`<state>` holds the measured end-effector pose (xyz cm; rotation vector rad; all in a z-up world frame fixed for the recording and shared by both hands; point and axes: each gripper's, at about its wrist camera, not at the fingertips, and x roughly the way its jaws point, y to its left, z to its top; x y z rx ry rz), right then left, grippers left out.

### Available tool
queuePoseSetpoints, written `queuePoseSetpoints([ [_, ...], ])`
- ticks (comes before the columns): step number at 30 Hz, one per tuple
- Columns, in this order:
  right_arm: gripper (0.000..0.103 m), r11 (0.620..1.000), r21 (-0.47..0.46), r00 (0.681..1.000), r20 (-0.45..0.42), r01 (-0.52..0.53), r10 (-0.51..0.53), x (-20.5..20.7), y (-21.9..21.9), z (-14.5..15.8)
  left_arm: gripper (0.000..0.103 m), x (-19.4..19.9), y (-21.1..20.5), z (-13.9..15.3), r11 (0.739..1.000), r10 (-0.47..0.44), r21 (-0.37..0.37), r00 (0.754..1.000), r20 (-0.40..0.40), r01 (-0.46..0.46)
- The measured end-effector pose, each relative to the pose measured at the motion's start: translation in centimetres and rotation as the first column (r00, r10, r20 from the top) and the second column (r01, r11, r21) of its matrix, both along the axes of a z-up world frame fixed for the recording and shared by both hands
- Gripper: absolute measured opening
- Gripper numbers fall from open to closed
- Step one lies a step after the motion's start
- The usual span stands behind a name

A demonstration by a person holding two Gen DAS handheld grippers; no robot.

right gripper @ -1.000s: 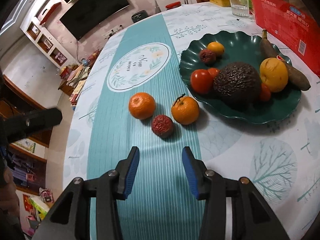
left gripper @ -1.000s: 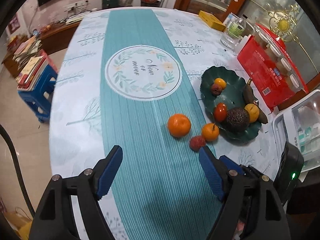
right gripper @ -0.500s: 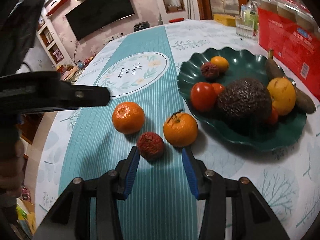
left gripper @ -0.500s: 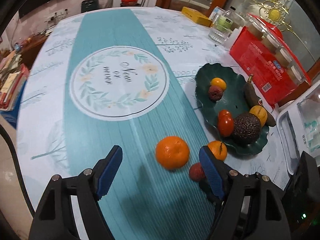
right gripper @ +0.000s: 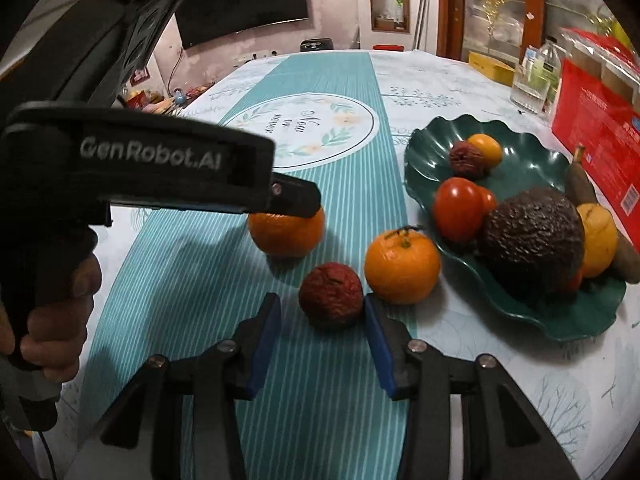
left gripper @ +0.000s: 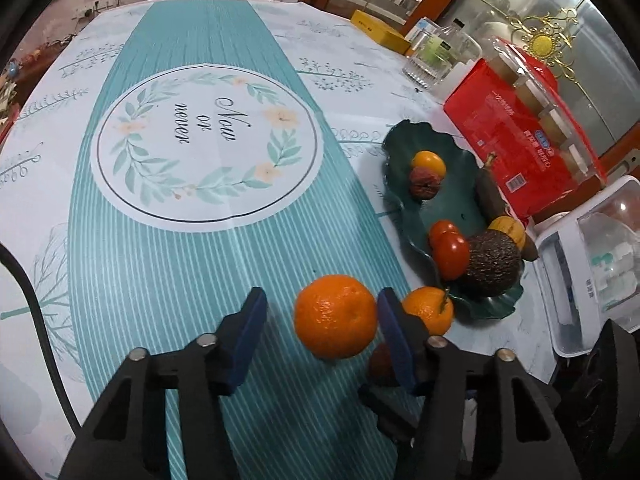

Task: Organize fruits
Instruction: 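Grasp the red lychee with the right tool while the left tool grasps the large orange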

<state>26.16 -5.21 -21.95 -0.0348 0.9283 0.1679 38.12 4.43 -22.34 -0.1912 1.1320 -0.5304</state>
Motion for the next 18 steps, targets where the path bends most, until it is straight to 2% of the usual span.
queuePoseSetpoints([
  [2, 0.032, 1.0, 0.006, 1.0, -0.003, -0.005, 0.005, 0.0, 0.0, 0.0, 0.041, -0.1, -0.1, 0.1, 1.0, -0.007, -0.014, 1.0, -0.004, 0.007],
  [9, 0.032, 0.999, 0.044, 1.0, -0.001, 0.005, -0.005, -0.4, -0.6, 0.7, 0.039, -0.8, -0.4, 1.0, 0.999, 0.001, 0.04, 1.0, -0.003, -0.001],
  [10, 0.032, 0.999, 0.048, 1.0, 0.003, 0.005, -0.005, -0.6, -0.6, 0.9, 0.036, -1.1, -0.3, 1.3, 0.999, 0.002, 0.049, 1.0, 0.0, -0.002],
  [12, 0.032, 0.999, 0.048, 1.0, 0.014, 0.002, -0.003, -0.8, -0.8, 1.5, 0.02, -1.5, -0.1, 2.1, 0.998, 0.008, 0.055, 1.0, 0.013, -0.009],
  [13, 0.032, 0.999, 0.048, 1.0, 0.018, 0.001, -0.002, -0.9, -0.9, 1.8, 0.018, -1.7, 0.0, 2.6, 0.998, 0.012, 0.054, 1.0, 0.021, -0.013],
  [18, 0.032, 0.997, 0.069, 0.999, 0.05, -0.018, 0.015, -1.7, -1.7, 3.4, 0.019, -2.9, 0.2, 4.0, 0.995, 0.047, 0.088, 0.998, 0.046, -0.051],
])
